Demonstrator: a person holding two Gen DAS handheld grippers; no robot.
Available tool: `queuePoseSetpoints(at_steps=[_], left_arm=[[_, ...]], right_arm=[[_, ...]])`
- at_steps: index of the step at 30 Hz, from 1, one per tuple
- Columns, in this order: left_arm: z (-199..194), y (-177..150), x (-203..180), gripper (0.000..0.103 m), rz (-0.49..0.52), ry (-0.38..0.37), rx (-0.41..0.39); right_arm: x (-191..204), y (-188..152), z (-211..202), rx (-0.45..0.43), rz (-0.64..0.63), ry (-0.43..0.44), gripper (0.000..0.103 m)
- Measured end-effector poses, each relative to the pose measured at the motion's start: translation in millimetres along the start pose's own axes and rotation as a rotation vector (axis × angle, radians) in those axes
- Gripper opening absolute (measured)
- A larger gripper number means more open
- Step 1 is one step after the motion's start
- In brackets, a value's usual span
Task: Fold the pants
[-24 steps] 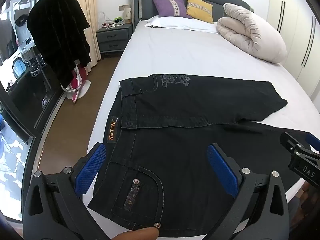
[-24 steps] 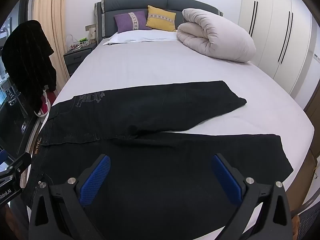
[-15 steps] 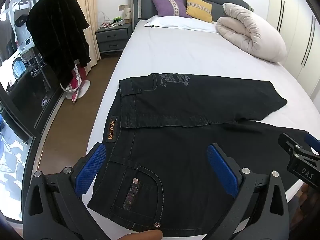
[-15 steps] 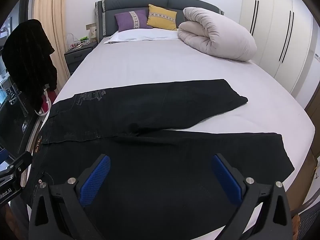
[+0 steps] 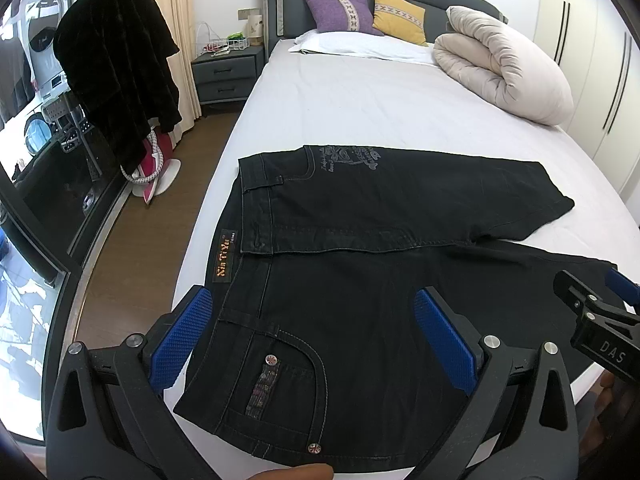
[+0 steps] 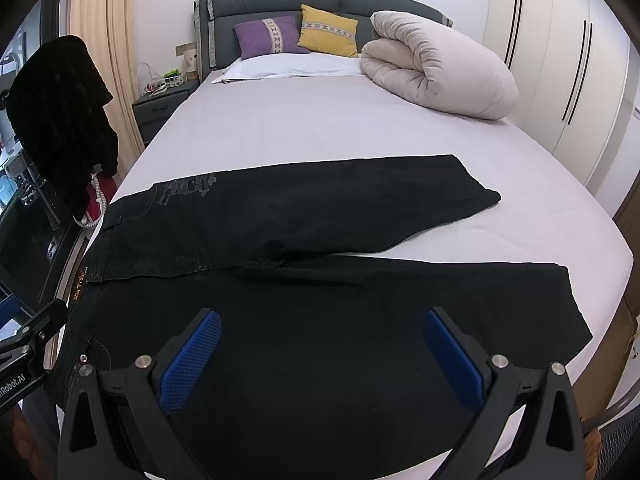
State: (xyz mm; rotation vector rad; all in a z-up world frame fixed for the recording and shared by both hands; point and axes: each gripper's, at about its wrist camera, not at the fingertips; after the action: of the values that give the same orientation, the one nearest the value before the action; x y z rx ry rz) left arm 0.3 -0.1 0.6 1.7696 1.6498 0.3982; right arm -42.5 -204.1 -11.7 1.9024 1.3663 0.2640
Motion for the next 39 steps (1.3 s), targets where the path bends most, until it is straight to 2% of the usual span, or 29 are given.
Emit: queuePoseSetpoints(at_steps=[39], left_arm=[[1.2,-3.0,3.3,0.103,-0.003,-0.003,0.002]], right_arm=[[4.7,-4.7,-1.7,0.006,-0.016,0.001,0.103]])
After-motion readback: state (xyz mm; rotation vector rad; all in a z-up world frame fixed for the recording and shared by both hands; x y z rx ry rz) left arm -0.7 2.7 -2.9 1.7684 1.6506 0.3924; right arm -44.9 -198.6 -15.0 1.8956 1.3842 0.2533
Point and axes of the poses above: each gripper's, at about its wrist camera, not at the fingertips, and z roughly the way its jaws point, x to its left, y to its top, and after that the axes turned 15 degrees about -y, right-handed
